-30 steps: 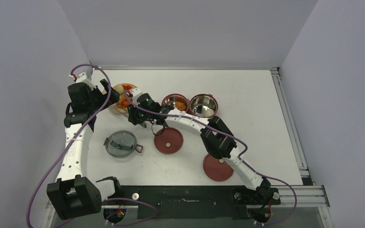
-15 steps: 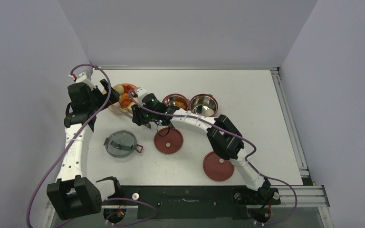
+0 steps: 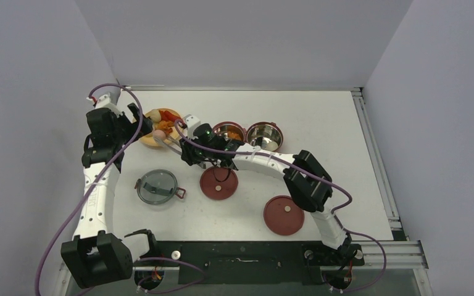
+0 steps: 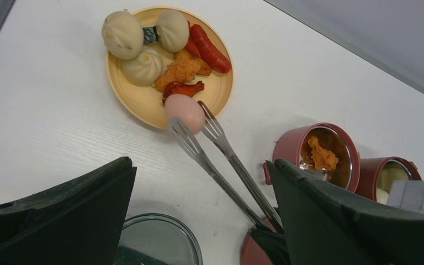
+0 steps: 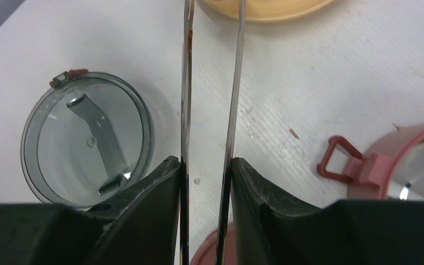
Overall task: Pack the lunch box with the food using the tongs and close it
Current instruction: Pick up the fake food from the plate, then place the fake food in the packing box.
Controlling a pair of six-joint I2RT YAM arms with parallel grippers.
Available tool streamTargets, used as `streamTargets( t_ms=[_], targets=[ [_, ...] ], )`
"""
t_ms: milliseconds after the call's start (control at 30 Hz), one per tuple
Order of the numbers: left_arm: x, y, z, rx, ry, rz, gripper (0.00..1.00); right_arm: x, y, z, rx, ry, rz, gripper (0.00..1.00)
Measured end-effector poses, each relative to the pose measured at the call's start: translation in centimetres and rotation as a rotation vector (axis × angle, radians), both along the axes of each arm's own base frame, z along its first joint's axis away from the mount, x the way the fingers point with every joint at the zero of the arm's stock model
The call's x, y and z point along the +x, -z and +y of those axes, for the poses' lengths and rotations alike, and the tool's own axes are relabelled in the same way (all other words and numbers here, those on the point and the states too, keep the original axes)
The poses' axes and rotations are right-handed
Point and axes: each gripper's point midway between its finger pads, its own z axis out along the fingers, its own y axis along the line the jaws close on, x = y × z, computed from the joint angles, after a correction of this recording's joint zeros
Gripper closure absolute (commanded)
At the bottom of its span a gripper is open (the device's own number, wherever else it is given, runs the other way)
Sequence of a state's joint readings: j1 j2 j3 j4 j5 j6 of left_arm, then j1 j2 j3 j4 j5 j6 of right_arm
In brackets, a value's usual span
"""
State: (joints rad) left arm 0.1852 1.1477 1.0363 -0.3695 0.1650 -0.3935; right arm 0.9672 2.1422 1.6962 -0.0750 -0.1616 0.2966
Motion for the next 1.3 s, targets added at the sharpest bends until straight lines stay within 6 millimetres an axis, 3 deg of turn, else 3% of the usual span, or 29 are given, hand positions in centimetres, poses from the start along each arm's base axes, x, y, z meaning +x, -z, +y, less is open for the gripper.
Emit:
streamTargets(
  t_ms=[133,267,433,533,700,800,967,1300],
  targets=[
    [-0.4,-0.7,1.1,0.032,-0.040,-0.019,0.04,-1.1,-0.6,-2.9,-0.041,0.022,-0.018,0.73],
    [-0.5,-1.0,1.3,0.035,-0.046,-0.026,0.04,-2.1,-4.1,-5.5,-0.032,0.042,-0.067,0.73],
    [-0.5,-1.0,1.3,0.035,-0.046,-0.027,0.04,-3.1,-8.8,-10.1,-0.012,0.103,-0.127,0.73],
    [-0.5,-1.0,1.2,0.031,-0.040,-0.028,0.04,-2.8,-10.0,-13.3,-0.019,0.157,-0.132,0.73],
    [-0.4,-0.9,1.0,0.027,-0.033,-0.025,0.04,-2.2,-8.7,-18.7,-0.091,0.256,-0.099,0.73],
    [-0.3,-0.7,0.9,0.025,-0.028,-0.019,0.04,-2.1,-7.2,-20.8,-0.145,0.298,-0.068,0.73],
    [-0.2,-0.5,0.4,0.022,-0.013,-0.013,0.04,-2.7,-5.7,-21.7,-0.192,0.304,-0.033,0.73],
    [0.0,-0.1,-0.4,0.021,0.010,-0.002,0.04,-2.6,-3.2,-21.5,-0.233,0.313,0.019,0.71]
  ],
)
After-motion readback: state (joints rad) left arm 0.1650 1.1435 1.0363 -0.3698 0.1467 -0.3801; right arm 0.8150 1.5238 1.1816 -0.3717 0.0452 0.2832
